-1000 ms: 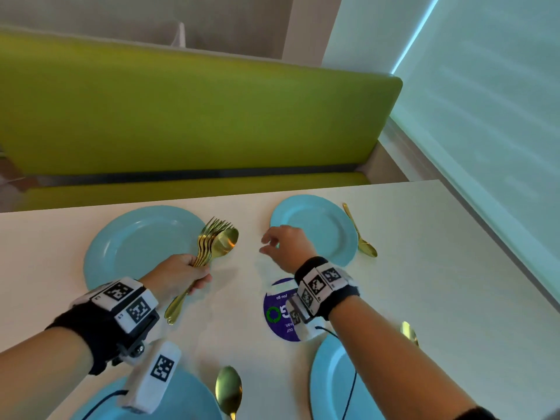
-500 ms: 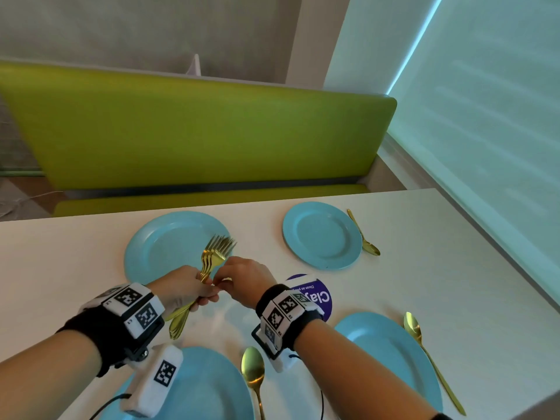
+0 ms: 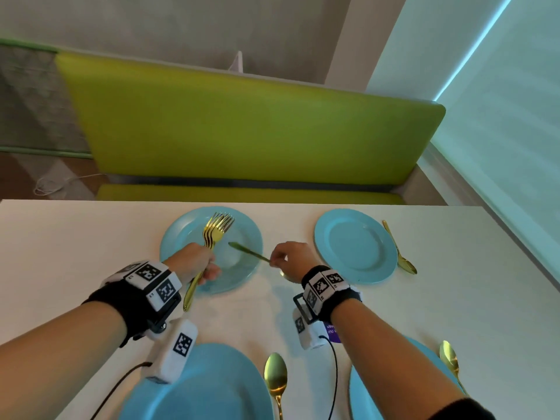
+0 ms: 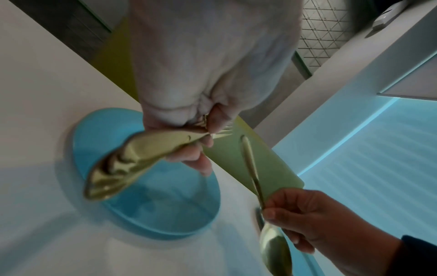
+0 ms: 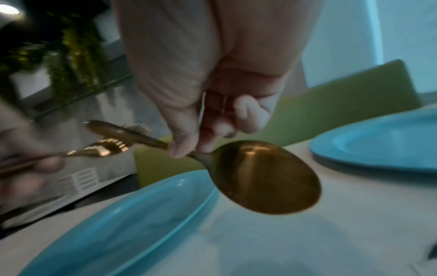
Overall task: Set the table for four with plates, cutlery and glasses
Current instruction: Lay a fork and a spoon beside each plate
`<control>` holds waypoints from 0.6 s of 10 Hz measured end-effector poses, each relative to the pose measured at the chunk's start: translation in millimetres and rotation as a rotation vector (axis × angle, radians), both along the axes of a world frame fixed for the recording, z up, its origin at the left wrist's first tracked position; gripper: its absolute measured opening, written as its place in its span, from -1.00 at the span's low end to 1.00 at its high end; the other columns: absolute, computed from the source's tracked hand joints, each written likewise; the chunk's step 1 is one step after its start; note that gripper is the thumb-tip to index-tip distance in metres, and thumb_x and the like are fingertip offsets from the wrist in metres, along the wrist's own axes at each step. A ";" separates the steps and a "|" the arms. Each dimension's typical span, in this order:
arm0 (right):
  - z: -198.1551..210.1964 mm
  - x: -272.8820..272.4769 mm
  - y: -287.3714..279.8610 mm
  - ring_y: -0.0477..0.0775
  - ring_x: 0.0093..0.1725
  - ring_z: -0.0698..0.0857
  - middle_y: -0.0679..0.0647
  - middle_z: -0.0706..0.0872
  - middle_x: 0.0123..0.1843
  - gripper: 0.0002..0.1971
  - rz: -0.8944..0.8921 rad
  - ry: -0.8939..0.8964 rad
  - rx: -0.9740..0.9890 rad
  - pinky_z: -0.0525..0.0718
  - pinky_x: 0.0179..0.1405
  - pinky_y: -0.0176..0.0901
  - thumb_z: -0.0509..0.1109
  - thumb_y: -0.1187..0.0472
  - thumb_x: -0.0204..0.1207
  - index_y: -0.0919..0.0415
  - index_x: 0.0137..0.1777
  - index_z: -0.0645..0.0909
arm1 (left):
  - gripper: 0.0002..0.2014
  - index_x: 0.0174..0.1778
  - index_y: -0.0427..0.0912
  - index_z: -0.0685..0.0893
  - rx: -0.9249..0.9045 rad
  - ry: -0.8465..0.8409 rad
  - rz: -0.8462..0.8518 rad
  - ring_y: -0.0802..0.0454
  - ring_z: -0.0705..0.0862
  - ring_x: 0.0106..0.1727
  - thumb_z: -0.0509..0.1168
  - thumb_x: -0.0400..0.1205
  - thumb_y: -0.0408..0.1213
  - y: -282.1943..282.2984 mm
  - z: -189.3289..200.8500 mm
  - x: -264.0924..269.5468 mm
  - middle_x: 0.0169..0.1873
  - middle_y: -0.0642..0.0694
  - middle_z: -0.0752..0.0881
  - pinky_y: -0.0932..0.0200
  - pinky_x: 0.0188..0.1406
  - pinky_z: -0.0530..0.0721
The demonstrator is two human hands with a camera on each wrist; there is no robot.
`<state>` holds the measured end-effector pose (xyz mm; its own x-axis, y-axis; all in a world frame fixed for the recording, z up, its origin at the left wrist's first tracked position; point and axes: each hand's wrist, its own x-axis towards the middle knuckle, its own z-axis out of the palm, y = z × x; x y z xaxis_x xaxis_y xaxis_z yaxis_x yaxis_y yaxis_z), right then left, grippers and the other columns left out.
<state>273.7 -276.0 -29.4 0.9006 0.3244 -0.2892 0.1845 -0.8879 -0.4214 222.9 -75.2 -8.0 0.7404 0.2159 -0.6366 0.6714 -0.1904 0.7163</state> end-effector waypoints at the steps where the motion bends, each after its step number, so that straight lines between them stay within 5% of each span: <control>1: -9.0 20.8 -3.1 0.11 0.03 0.70 0.14 0.79 0.07 -0.83 -0.237 0.064 0.065 0.66 0.07 -0.13 0.38 0.19 0.52 0.22 0.02 0.74 | -0.78 -0.27 -0.33 0.45 -0.006 -0.004 0.043 0.12 0.58 -0.70 0.03 0.69 -0.45 10.0 -3.3 3.3 -0.41 -0.23 0.64 0.34 -0.71 0.43; 2: -12.5 31.1 4.6 0.19 0.27 0.66 0.19 0.70 0.26 -0.70 -0.456 0.192 0.166 0.62 0.22 -0.08 0.27 0.17 0.61 0.22 0.27 0.64 | -0.75 -0.30 -0.30 0.46 -0.013 0.001 0.056 0.22 0.53 -0.79 0.04 0.69 -0.44 13.2 -5.7 3.8 -0.41 -0.21 0.64 0.38 -0.74 0.42; 3: -16.5 38.9 9.7 0.17 0.38 0.59 0.16 0.60 0.39 -0.63 -0.417 0.257 0.048 0.61 0.01 -0.33 0.18 0.18 0.67 0.19 0.45 0.48 | -0.76 -0.29 -0.29 0.46 -0.033 0.010 0.050 0.12 0.57 -0.61 0.05 0.70 -0.44 12.0 -6.3 3.0 -0.40 -0.19 0.64 0.35 -0.64 0.44; 4: -26.8 47.0 18.5 0.16 0.36 0.61 0.20 0.62 0.37 -0.61 -0.514 0.329 0.153 0.40 -0.45 -0.45 0.32 0.19 0.59 0.30 0.38 0.55 | -0.77 -0.27 -0.28 0.46 -0.064 0.002 0.041 0.08 0.56 -0.52 0.04 0.70 -0.44 11.0 -5.5 3.2 -0.38 -0.19 0.63 0.35 -0.61 0.44; 6: -35.5 56.5 33.0 0.15 0.35 0.62 0.21 0.63 0.37 -0.62 -0.493 0.387 0.140 0.41 -0.58 -0.48 0.34 0.22 0.57 0.32 0.37 0.56 | -0.79 -0.24 -0.26 0.46 -0.089 0.011 0.038 0.05 0.52 -0.45 0.03 0.70 -0.45 13.6 -6.0 4.4 -0.37 -0.19 0.62 0.36 -0.58 0.44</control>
